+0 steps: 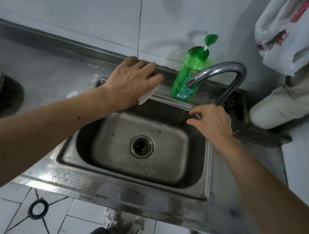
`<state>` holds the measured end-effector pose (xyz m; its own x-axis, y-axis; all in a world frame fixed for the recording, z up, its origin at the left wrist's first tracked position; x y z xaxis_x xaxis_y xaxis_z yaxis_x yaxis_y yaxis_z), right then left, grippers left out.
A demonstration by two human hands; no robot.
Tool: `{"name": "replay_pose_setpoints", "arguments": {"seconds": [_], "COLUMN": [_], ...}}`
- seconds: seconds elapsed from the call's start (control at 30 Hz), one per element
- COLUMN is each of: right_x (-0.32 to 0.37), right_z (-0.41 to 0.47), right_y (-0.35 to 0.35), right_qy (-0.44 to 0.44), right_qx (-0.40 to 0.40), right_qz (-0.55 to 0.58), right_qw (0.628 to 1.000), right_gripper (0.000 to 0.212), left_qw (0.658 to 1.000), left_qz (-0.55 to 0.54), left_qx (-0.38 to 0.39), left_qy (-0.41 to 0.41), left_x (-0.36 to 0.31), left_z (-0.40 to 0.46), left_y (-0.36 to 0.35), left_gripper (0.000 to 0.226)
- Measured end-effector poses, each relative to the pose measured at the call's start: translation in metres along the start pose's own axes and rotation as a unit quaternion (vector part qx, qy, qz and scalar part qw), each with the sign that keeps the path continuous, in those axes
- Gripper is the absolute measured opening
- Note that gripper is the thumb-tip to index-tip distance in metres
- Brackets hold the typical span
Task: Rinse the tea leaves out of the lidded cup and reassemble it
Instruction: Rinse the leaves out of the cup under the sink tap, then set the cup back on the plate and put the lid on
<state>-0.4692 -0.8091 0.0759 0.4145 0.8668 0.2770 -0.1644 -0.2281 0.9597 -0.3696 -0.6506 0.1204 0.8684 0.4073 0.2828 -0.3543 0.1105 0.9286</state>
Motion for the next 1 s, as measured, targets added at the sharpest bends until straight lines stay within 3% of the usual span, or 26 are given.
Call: {"name": "replay_pose_setpoints", "arguments": {"seconds": [0.13, 0.33, 0.57, 0.63, 0.77, 1.0], "right_x": [0.009, 0.012, 0.012, 0.017, 0.034, 0.095], "right_z": [-0.001, -0.005, -0.001, 0.001, 0.003, 0.015], "right_y": [0.006, -0.004, -0.004, -0.006, -0.010, -0.035], "right_qy": [0.012, 0.016, 0.027, 0.033, 0.051, 0.082], "right_qx": [-0.003, 0.020, 0.016, 0.018, 0.021, 0.045], "right_qz": [0.000, -0.014, -0.014, -0.003, 0.025, 0.058], "right_qw": [1.000, 1.000, 0.999, 0.999, 0.998, 0.994], "right_gripper": [0.029, 0.033, 0.033, 0.033, 0.033, 0.033], "left_qw": [0.998, 0.999, 0.994, 0.969, 0.863, 0.749], "left_qz": [-0.004, -0.002, -0.079, -0.185, -0.378, -0.463], "left_qx": [-0.053, 0.046, -0.003, 0.000, -0.052, -0.076], "left_qy": [0.014, 0.004, 0.075, 0.163, 0.331, 0.468], "left_x": [0.006, -0.015, 0.001, 0.012, 0.038, 0.083], "left_z": [0.001, -0.020, -0.024, -0.037, -0.073, -0.137], "left_y": [0.025, -0.026, -0.019, -0.033, -0.055, -0.080], "left_gripper": [0.078, 0.084, 0.084, 0.083, 0.080, 0.082]}}
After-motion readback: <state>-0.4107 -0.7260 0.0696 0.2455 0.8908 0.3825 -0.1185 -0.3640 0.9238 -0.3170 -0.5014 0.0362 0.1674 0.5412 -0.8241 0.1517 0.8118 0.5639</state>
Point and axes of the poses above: each hand's wrist, its own z-axis towards the middle knuckle, its own y-axis out of the back of the hand, x = y × z, the point moved 8 cm from there along z, towards the middle knuckle, and after that the axes turned 6 degrees about -x, right-handed, at the moved point
